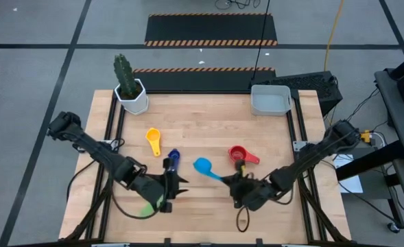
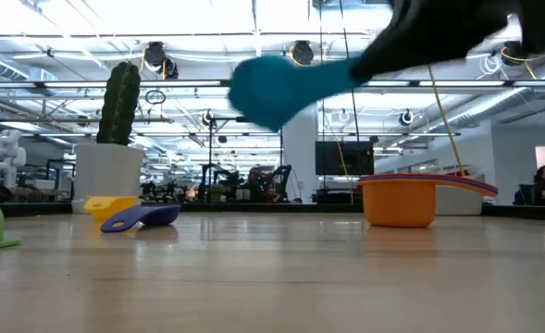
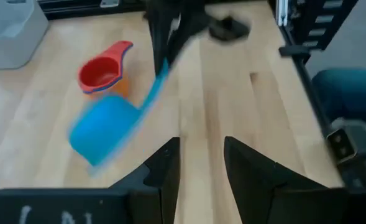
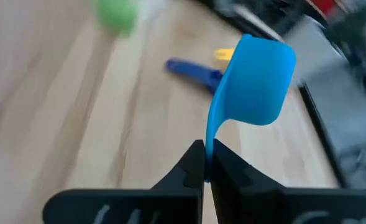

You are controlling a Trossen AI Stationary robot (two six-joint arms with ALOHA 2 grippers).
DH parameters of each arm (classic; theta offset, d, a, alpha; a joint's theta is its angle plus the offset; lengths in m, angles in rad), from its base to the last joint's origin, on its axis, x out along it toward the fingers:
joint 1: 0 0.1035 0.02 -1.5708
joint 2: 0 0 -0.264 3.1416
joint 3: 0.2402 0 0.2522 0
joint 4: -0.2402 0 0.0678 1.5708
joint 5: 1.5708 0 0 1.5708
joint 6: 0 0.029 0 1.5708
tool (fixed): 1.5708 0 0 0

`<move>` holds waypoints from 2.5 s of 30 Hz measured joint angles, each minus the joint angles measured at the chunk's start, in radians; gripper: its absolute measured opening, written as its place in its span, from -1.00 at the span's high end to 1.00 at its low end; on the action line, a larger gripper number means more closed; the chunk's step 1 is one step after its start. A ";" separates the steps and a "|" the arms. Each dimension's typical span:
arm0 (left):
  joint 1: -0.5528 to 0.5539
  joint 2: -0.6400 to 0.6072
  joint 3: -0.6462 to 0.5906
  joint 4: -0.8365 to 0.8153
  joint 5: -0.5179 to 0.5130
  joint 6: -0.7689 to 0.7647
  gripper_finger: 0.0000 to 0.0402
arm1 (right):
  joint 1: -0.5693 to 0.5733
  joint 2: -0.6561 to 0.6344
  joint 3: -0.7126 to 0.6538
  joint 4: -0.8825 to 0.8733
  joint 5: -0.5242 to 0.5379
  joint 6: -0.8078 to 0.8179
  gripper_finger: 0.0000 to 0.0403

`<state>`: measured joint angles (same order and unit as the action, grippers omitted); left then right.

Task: Nest measuring cups in basket
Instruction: Stack the light blue measuring cup on top of the red measuring cup

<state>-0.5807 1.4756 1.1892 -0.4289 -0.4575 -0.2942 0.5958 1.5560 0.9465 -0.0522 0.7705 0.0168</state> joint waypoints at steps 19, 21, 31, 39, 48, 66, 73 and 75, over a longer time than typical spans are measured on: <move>0.056 -0.005 0.000 0.007 -0.022 0.064 0.37 | 0.121 -0.336 -0.219 -0.067 0.021 0.610 1.00; 0.062 -0.005 0.000 0.007 -0.022 0.068 0.37 | 0.135 -0.380 -0.284 0.011 0.044 0.610 1.00; 0.077 -0.005 -0.001 0.014 -0.013 0.083 0.37 | 0.139 -0.565 -0.534 0.235 -0.017 0.672 1.00; 0.076 -0.005 -0.001 0.022 -0.012 0.041 0.37 | 0.139 -0.724 -0.762 0.530 -0.104 0.660 1.00; 0.065 -0.001 -0.002 0.024 -0.012 -0.030 0.37 | 0.125 -0.853 -0.924 0.692 -0.094 0.663 1.00; 0.064 0.063 -0.003 0.066 0.008 -0.020 0.37 | 0.031 -0.871 -0.828 0.440 -0.178 0.780 1.00; 0.061 0.063 -0.002 0.074 0.020 -0.015 0.37 | 0.013 -0.900 -0.828 0.422 -0.202 0.779 1.00; 0.056 0.063 -0.002 0.074 0.020 -0.015 0.37 | 0.013 -0.915 -0.828 0.420 -0.202 0.768 1.00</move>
<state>-0.5247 1.5391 1.1868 -0.3550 -0.4374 -0.3088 0.6090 0.6410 0.1188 0.3681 0.5682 0.7851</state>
